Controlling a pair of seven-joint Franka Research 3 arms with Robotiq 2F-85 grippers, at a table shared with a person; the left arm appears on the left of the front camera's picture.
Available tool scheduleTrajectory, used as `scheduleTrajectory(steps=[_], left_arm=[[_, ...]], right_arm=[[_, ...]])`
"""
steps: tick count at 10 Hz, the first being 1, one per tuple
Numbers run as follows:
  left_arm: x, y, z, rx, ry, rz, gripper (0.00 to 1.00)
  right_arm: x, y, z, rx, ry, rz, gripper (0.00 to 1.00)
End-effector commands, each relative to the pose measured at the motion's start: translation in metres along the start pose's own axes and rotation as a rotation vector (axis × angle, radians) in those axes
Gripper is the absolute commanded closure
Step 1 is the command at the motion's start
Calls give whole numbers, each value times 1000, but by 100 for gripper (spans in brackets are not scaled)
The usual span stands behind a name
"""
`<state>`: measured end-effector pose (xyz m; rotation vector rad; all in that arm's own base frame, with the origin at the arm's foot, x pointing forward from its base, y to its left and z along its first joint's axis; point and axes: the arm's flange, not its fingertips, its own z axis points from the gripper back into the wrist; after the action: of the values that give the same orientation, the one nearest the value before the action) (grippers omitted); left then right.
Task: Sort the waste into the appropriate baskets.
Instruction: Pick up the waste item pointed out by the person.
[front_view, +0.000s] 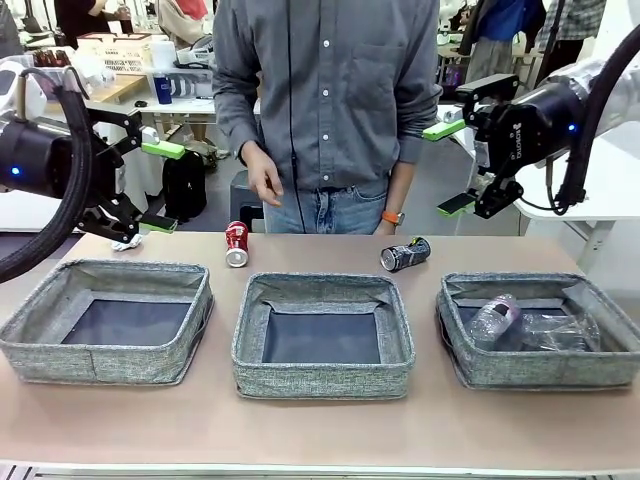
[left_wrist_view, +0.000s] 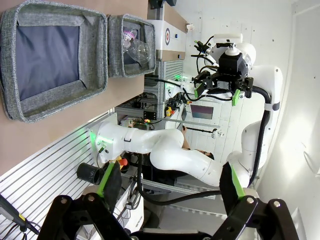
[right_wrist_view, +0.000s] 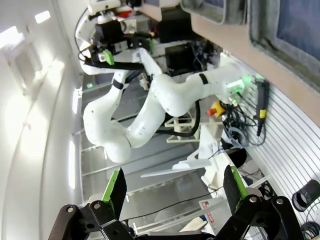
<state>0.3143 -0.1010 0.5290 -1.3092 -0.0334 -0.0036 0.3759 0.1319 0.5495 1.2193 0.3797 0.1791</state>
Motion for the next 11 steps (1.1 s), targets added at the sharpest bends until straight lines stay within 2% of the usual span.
scheduleTrajectory(steps=[1,11], left_arm=[[-1,-4,-1,-16,-3,9,0],[-1,-4,-1,-16,-3,9,0]], right_arm=[[0,2,-1,3,-17,-14,0],[0,2,-1,3,-17,-14,0]])
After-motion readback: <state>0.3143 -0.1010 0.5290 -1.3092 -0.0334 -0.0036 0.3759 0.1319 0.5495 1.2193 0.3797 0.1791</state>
